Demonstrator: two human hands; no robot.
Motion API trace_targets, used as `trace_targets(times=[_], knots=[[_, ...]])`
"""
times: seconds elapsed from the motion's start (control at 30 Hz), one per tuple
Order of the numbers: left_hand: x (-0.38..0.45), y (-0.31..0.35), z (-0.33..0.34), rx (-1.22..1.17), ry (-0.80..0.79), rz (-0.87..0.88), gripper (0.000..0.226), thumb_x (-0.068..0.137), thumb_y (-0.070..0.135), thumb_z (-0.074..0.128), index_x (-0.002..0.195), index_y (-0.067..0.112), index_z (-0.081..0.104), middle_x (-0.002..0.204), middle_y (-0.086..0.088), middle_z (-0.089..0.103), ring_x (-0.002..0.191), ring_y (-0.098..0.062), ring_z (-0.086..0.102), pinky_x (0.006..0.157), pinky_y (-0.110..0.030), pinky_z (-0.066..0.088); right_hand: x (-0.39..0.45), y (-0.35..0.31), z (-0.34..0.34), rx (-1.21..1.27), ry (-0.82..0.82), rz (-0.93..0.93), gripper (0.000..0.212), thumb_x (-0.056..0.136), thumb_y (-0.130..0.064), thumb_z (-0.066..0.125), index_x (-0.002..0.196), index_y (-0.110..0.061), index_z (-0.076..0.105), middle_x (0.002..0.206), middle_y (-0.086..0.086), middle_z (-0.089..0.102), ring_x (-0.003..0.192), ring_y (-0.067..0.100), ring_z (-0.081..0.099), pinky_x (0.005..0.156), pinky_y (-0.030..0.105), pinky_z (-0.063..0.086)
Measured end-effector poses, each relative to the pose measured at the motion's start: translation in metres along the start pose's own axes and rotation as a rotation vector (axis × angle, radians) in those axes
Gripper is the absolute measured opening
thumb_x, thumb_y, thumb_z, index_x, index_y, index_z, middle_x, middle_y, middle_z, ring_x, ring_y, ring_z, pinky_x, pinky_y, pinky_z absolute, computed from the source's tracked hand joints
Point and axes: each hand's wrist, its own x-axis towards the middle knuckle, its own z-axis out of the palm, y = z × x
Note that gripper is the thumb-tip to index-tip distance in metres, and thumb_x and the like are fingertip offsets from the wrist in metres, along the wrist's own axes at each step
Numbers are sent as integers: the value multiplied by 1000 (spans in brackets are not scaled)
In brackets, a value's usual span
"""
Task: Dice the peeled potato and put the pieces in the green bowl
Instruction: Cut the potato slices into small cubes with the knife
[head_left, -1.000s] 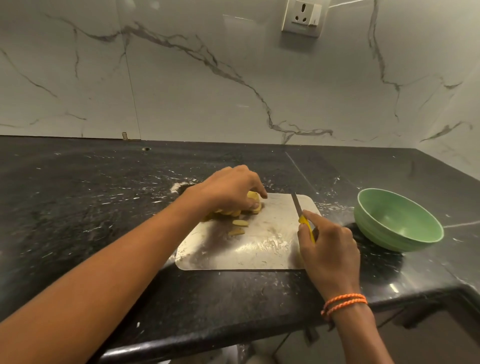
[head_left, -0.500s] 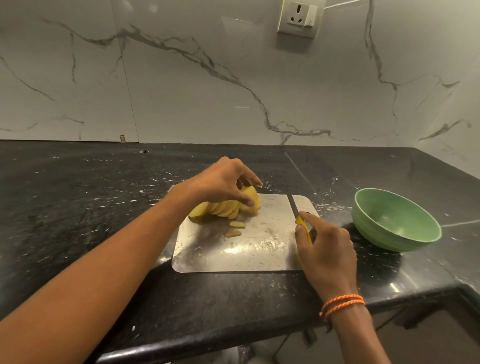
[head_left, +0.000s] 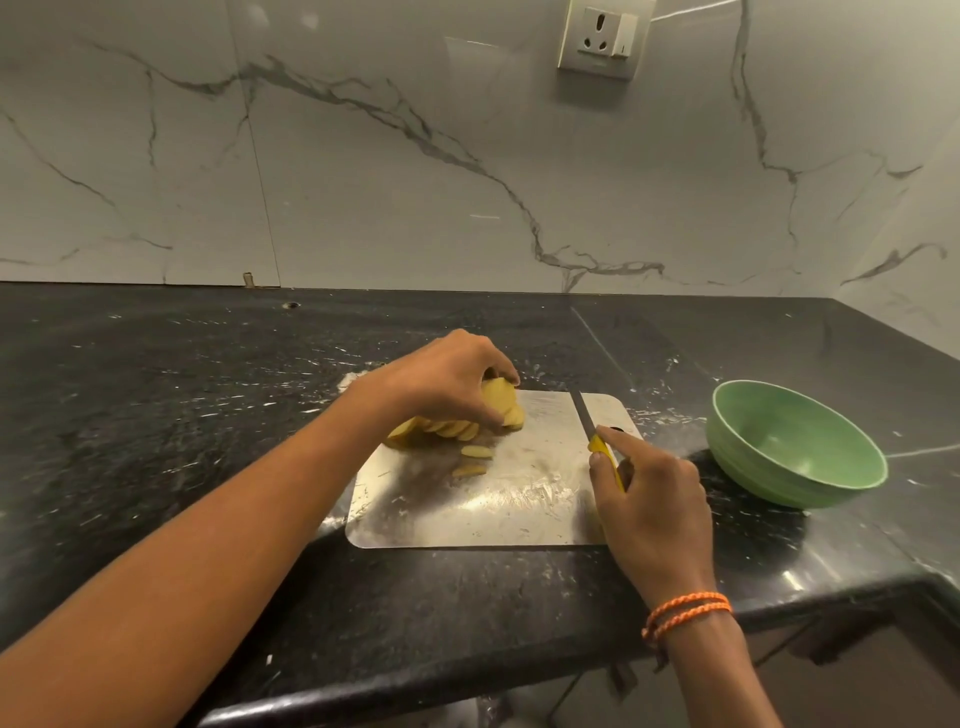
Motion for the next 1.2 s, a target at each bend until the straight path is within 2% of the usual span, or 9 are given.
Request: trace_targets(times=[0.13,0.27,0.43,0.57,0.77,0.87,1.07,1.13,1.2], knots=[[0,5,1,-72,92,21,67,85,33,87,146,26,62,119,9,61,99,-13,58,83,-26,54,0,1,0,28,-1,31,35,96,-29,63,131,-27,67,80,5,71,66,14,52,61,29,45],[3,19,7,-177,214,64,70,84,34,89,147,20,62,125,0,67,104,-17,64,93,-42,60,1,2,-1,26,42,55,34,95,-29,64,129,-28,68,76,5,70,66,20,59,61,31,46],[10,41,44,28,69,98,83,82,54,86,153,21,57,147,3,57,129,-19,57,105,-37,51,0,2,-3,4,83,67,36,95,-28,65,130,-27,67,93,9,76,80,30,71,68,43,59],[9,32,44,96,119,59,71,84,65,78,144,28,66,144,10,62,131,-16,56,96,-42,55,-5,1,-7,-80,67,-1,34,94,-28,66,128,-28,69,92,8,77,79,32,71,65,37,55],[5,36,52,149,160,14,66,87,70,71,140,30,70,138,14,67,124,-15,60,80,-32,51,-8,-8,-3,-197,31,-83,32,93,-28,66,125,-29,71,82,8,75,72,32,69,56,34,44],[6,38,54,179,192,2,67,86,73,69,135,28,73,131,13,71,117,-16,62,76,-29,49,-5,-9,0,-231,-36,-63,31,95,-30,61,125,-27,70,90,8,75,80,32,70,62,36,49],[6,40,58,220,173,20,70,92,73,61,148,32,62,146,15,62,129,-15,57,100,-34,46,6,-15,2,-270,-104,-33,29,97,-30,57,122,-23,68,105,5,74,93,29,68,76,40,55],[8,40,57,229,186,9,69,90,75,61,144,31,65,143,14,65,125,-15,61,120,-42,36,0,-17,1,-273,-111,-47,30,97,-30,56,124,-24,67,102,5,74,91,28,68,74,39,55],[9,40,58,231,199,-5,69,89,75,62,140,29,69,138,12,68,121,-16,63,127,-47,27,-12,-17,-5,-292,-113,-48,27,97,-32,55,120,-26,67,92,3,72,84,27,68,65,35,49]])
